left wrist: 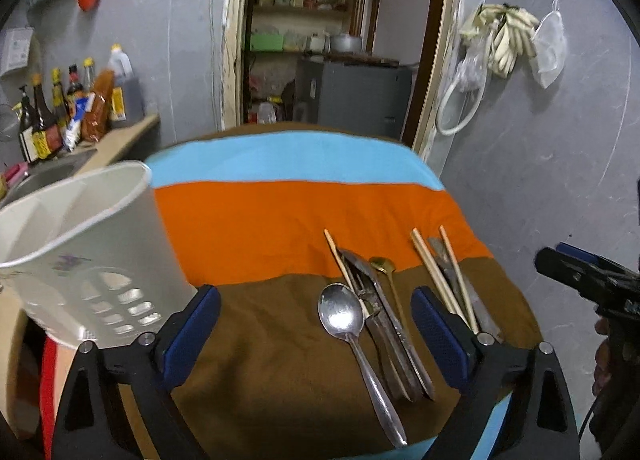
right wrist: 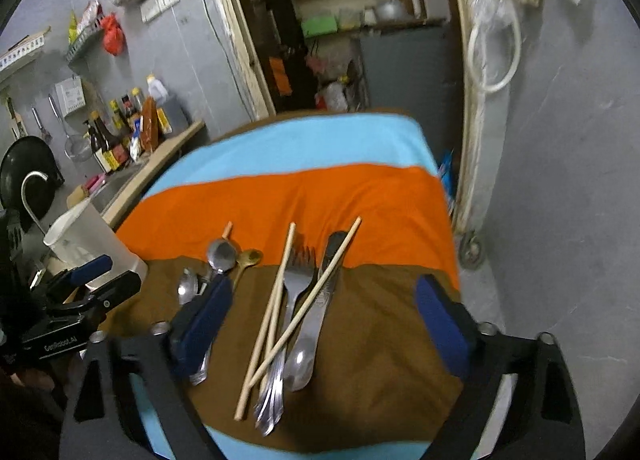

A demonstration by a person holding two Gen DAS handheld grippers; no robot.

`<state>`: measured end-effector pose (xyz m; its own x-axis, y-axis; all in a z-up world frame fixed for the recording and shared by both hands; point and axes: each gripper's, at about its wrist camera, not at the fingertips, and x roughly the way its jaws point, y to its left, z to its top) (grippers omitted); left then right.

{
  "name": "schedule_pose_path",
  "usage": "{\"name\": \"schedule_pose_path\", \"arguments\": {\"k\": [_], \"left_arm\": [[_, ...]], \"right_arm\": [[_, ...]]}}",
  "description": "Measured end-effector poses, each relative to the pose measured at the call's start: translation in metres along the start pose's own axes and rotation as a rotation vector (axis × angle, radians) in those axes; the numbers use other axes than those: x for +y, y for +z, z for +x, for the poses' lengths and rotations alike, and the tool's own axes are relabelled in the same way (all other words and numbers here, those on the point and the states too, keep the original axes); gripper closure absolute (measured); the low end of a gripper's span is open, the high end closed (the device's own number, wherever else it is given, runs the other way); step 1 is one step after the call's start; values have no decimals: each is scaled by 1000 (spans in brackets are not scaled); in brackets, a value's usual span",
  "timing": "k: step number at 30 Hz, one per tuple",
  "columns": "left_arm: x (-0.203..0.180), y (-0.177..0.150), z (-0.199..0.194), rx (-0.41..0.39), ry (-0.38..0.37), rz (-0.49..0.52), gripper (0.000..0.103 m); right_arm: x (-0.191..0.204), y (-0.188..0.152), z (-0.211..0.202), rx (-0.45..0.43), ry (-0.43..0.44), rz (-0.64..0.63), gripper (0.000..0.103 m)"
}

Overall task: Organize utensils
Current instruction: 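Grasp a wooden chopstick with the right tool while the left tool grasps a thin metal utensil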

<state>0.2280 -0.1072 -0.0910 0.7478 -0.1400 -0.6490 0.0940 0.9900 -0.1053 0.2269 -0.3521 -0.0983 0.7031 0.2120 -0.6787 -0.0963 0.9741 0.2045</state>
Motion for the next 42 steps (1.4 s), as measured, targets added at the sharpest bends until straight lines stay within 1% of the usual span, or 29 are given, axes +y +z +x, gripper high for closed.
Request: {"name": "schedule_pose_path", "arguments": {"k": [1, 2, 4, 5, 7, 8, 9, 10, 11, 13, 14, 16, 19, 24, 25, 29, 30, 31, 32, 34, 36, 38, 40, 42], "left_arm": [[1, -1, 7, 16, -5, -2, 16], [2, -1, 14, 33, -12, -7, 18], [4, -2, 26, 59, -20, -17, 27], [5, -2, 31, 70, -28, -21, 29], [6, -2, 43, 96, -39, -28, 36], [7, -2, 49, 110, -44, -32, 38], [7, -2, 53, 119, -47, -34, 42], [8, -2, 58, 136, -44, -39, 46], [9, -3, 62, 150, -46, -42, 47], [10, -4, 70, 176, -57, -52, 53], [11, -5, 73, 190, -65, -57, 55], [12, -6, 78, 209, -74, -66, 55], [15, -7, 81, 214, -89, -80, 55], [16, -6, 84, 233, -107, -77, 55], [15, -6, 84, 238, -109, -69, 55], [10, -1, 86, 262, -135, -34, 55], [9, -1, 87, 268, -143, -27, 56], [8, 0, 87, 275, -149, -15, 59], [6, 1, 88, 283, -155, -5, 62], [5, 2, 90, 301, -175, 1, 73], [4, 3, 91, 321, -202, -6, 83], [2, 3, 92, 332, -196, -2, 84], [1, 3, 92, 338, -172, 9, 92], [4, 5, 90, 345, -167, -17, 95]], "right_arm": [[-3, 1, 10, 19, 8, 7, 29], [-5, 3, 22, 39, 20, 15, 33], [-6, 3, 39, 64, 32, 17, 39], [-7, 4, 47, 77, 33, 15, 41], [-8, 7, 63, 99, 41, 12, 49], [-9, 9, 68, 111, 44, 13, 49], [-10, 10, 75, 122, 48, 15, 50], [-11, 12, 81, 131, 54, 19, 53], [-15, 12, 84, 141, 60, 23, 55], [-16, 17, 97, 155, 66, 28, 58], [-19, 19, 102, 164, 70, 34, 59], [-27, 21, 108, 181, 79, 49, 68], [-29, 24, 121, 205, 99, 76, 76], [-28, 24, 142, 255, 147, 128, 79], [-29, 23, 143, 257, 151, 136, 82], [-30, 20, 148, 265, 172, 183, 83], [-33, 19, 149, 268, 176, 195, 86], [-32, 18, 150, 274, 177, 205, 89], [-35, 18, 152, 279, 179, 213, 89], [-36, 17, 155, 293, 192, 237, 90], [-39, 18, 157, 303, 201, 251, 90], [-39, 18, 160, 314, 202, 253, 91], [-40, 19, 161, 326, 198, 265, 95], [-44, 18, 158, 320, 206, 294, 97]]}}
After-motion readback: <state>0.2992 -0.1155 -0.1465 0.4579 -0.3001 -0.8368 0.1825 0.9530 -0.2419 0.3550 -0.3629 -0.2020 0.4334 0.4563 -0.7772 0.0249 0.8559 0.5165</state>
